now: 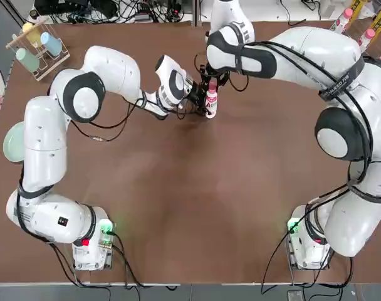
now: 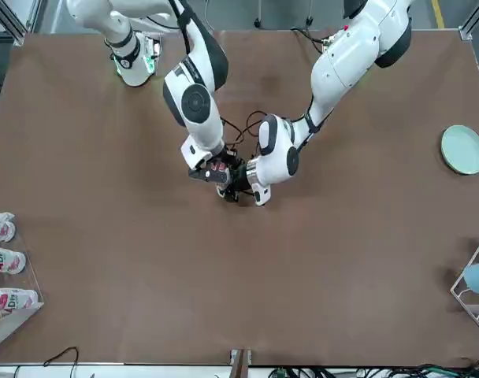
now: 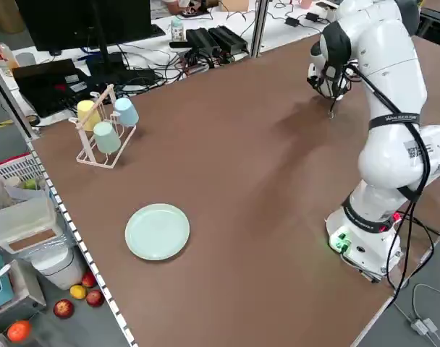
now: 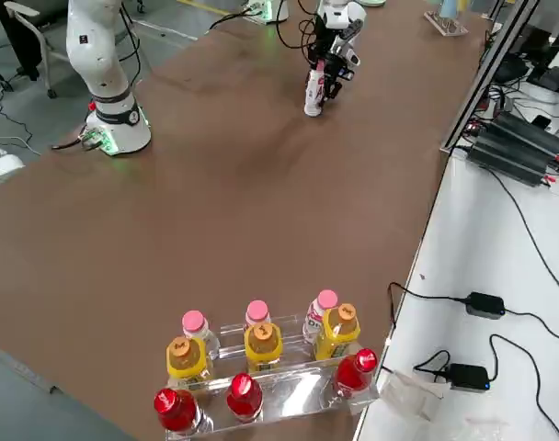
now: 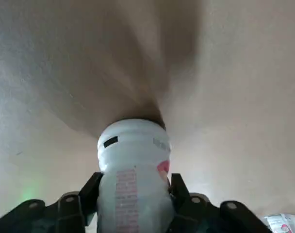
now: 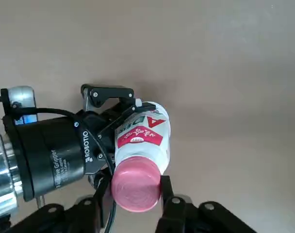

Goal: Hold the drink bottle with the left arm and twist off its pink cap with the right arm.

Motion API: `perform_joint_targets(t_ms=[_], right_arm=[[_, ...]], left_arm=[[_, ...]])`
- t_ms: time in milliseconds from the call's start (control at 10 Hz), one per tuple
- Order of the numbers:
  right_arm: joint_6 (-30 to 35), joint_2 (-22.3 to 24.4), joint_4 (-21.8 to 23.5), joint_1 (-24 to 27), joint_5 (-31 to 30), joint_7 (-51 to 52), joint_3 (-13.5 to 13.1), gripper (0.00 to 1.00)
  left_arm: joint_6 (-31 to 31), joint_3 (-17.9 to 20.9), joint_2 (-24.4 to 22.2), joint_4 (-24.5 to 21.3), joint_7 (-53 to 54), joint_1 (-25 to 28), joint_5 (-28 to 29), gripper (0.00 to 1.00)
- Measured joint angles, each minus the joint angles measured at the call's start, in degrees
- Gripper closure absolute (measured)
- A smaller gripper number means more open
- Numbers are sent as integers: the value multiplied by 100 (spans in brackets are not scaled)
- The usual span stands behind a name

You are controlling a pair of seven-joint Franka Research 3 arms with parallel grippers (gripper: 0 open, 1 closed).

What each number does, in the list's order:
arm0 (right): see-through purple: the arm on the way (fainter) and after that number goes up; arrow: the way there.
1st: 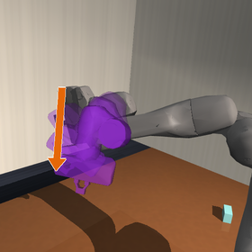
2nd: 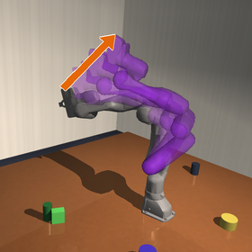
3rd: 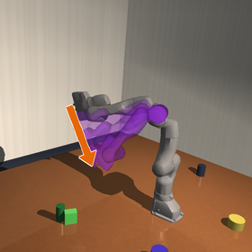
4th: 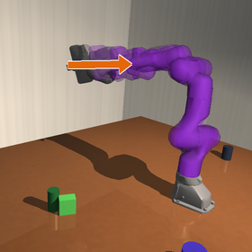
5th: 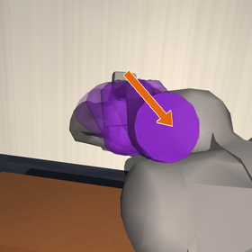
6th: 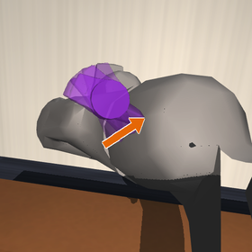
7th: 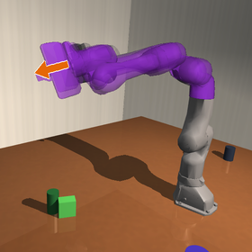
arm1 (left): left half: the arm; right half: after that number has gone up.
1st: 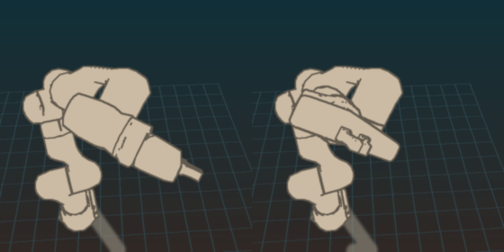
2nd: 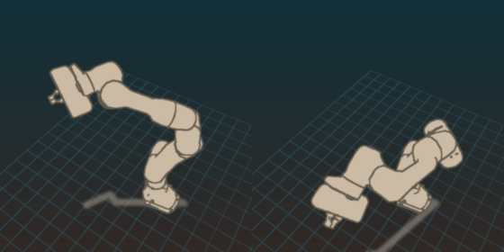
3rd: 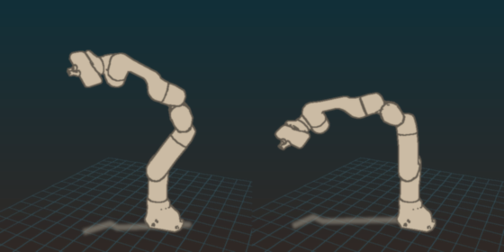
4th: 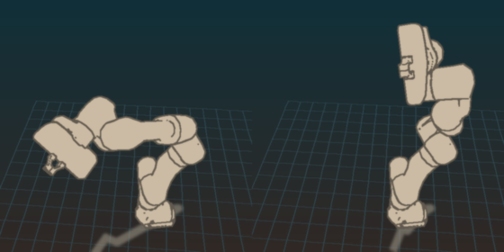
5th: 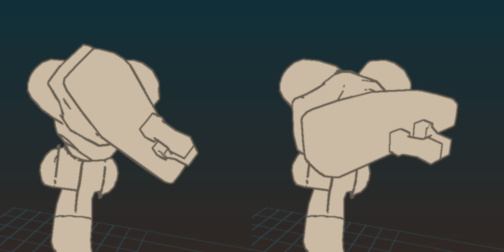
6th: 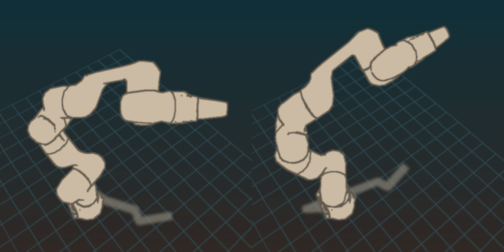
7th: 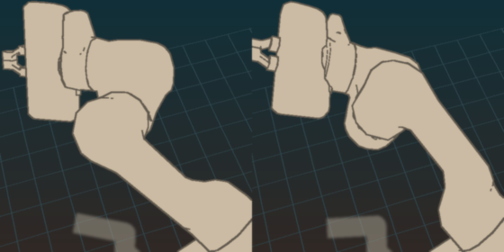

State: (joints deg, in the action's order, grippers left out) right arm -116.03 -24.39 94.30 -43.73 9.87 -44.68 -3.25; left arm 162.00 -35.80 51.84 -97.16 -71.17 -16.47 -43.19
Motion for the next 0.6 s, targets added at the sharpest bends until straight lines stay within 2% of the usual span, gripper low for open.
perform_joint_targets(t_ms=[600], right_arm=[[-90,0,0,-91,-190,236,-8,56]], left_arm=[[-19,-1,0,-2,-26,15,-11,37]])
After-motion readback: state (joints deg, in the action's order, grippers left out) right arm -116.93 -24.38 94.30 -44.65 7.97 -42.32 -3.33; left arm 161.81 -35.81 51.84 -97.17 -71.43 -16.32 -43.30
